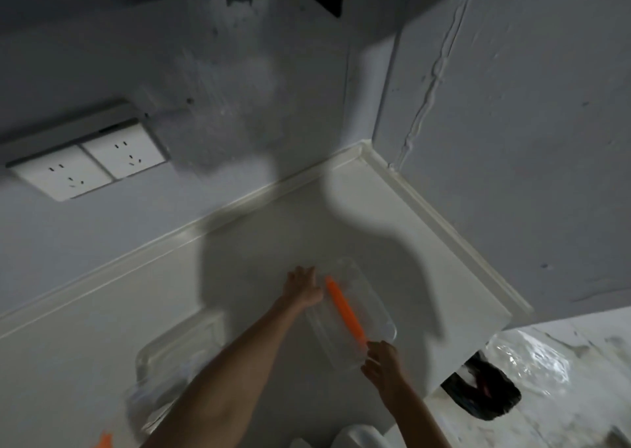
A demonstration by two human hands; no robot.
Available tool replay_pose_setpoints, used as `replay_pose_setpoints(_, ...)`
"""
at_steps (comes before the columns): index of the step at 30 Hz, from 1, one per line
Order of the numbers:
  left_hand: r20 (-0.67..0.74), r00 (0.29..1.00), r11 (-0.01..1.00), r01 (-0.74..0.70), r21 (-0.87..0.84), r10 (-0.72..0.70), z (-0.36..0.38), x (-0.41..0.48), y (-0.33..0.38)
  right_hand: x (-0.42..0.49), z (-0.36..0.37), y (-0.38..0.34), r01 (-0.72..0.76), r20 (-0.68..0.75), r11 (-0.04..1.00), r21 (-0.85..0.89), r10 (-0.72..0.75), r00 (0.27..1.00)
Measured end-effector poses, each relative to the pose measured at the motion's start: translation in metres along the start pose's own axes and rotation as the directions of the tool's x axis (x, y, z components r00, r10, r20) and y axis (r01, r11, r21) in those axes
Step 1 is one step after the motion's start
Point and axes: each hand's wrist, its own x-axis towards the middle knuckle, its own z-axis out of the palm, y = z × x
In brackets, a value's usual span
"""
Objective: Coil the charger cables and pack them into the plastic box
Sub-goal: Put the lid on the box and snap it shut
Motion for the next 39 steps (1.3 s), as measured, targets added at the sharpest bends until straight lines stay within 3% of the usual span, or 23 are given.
replay_pose_setpoints(3, -0.071, 0.997, 1.0, 0.001, -0.017, -0.003, -0.018, -0.016, -0.004, 0.002, -0.004, -0.003, 0.038, 0.006, 0.998, -0.047, -0.038, 0.999)
replay_pose_setpoints(5, -0.151, 0.988, 0.996, -0.042, -0.085, 0.029, -0.03, -0.033, -0.012, -0.001, -0.009, 0.002, 0.139, 0.071, 0.985, -0.1, -0.132, 0.989)
replay_pose_setpoints(7, -0.273, 0.96, 0.984, -0.104, -0.144, 0.061, -0.044, -0.058, -0.021, -0.005, -0.01, 0.008, 0.333, 0.198, 0.923, -0.194, -0.295, 0.935)
replay_pose_setpoints(9, -0.383, 0.922, 0.954, -0.163, -0.251, 0.057, -0.057, -0.091, -0.033, 0.015, -0.013, 0.019, 0.366, 0.372, 0.902, -0.228, -0.267, 0.889)
replay_pose_setpoints(11, -0.491, 0.871, 0.912, -0.201, -0.357, 0.0, -0.07, -0.125, -0.049, 0.014, 0.0, 0.02, 0.411, 0.47, 0.878, -0.247, -0.262, 0.843)
replay_pose_setpoints(13, -0.565, 0.817, 0.848, -0.216, -0.484, -0.115, -0.081, -0.162, -0.07, -0.013, 0.027, 0.011, 0.443, 0.453, 0.881, -0.166, -0.331, 0.828)
replay_pose_setpoints(16, -0.614, 0.731, 0.793, -0.168, -0.586, -0.298, -0.088, -0.221, -0.113, -0.049, 0.077, 0.003, 0.407, 0.527, 0.891, -0.202, -0.251, 0.812)
replay_pose_setpoints(19, -0.612, 0.644, 0.747, -0.093, -0.658, -0.459, -0.081, -0.281, -0.162, -0.089, 0.121, 0.023, 0.61, 0.663, 0.761, -0.222, -0.341, 0.667)
replay_pose_setpoints(23, -0.502, 0.575, 0.617, 0.007, -0.787, -0.647, -0.038, -0.345, -0.216, -0.097, 0.155, 0.076, 0.858, 0.755, 0.455, -0.24, -0.468, 0.459)
replay_pose_setpoints(24, -0.482, 0.561, 0.592, 0.017, -0.806, -0.673, -0.024, -0.359, -0.227, -0.088, 0.158, 0.095, 0.883, 0.746, 0.384, -0.269, -0.496, 0.444)
replay_pose_setpoints(27, -0.406, 0.57, 0.571, 0.139, -0.809, -0.714, 0.014, -0.391, -0.248, -0.11, 0.142, 0.145, 0.913, 0.719, 0.278, -0.298, -0.564, 0.406)
replay_pose_setpoints(31, -0.4, 0.622, 0.631, 0.203, -0.748, -0.674, 0.042, -0.4, -0.252, -0.149, 0.11, 0.166, 0.828, 0.552, 0.366, -0.425, -0.619, 0.558)
replay_pose_setpoints(34, -0.417, 0.667, 0.703, 0.23, -0.673, -0.617, 0.058, -0.397, -0.242, -0.158, 0.091, 0.166, 0.811, 0.534, 0.324, -0.487, -0.625, 0.57)
replay_pose_setpoints(36, -0.462, 0.687, 0.758, 0.202, -0.621, -0.561, 0.057, -0.39, -0.238, -0.163, 0.095, 0.156, 0.841, 0.563, 0.274, -0.465, -0.642, 0.521)
replay_pose_setpoints(38, -0.463, 0.677, 0.744, 0.189, -0.641, -0.571, 0.041, -0.378, -0.233, -0.162, 0.113, 0.14, 0.876, 0.607, 0.195, -0.442, -0.654, 0.452)
replay_pose_setpoints(39, -0.447, 0.665, 0.726, 0.213, -0.654, -0.598, 0.03, -0.372, -0.232, -0.159, 0.124, 0.132, 0.873, 0.614, 0.179, -0.454, -0.647, 0.452)
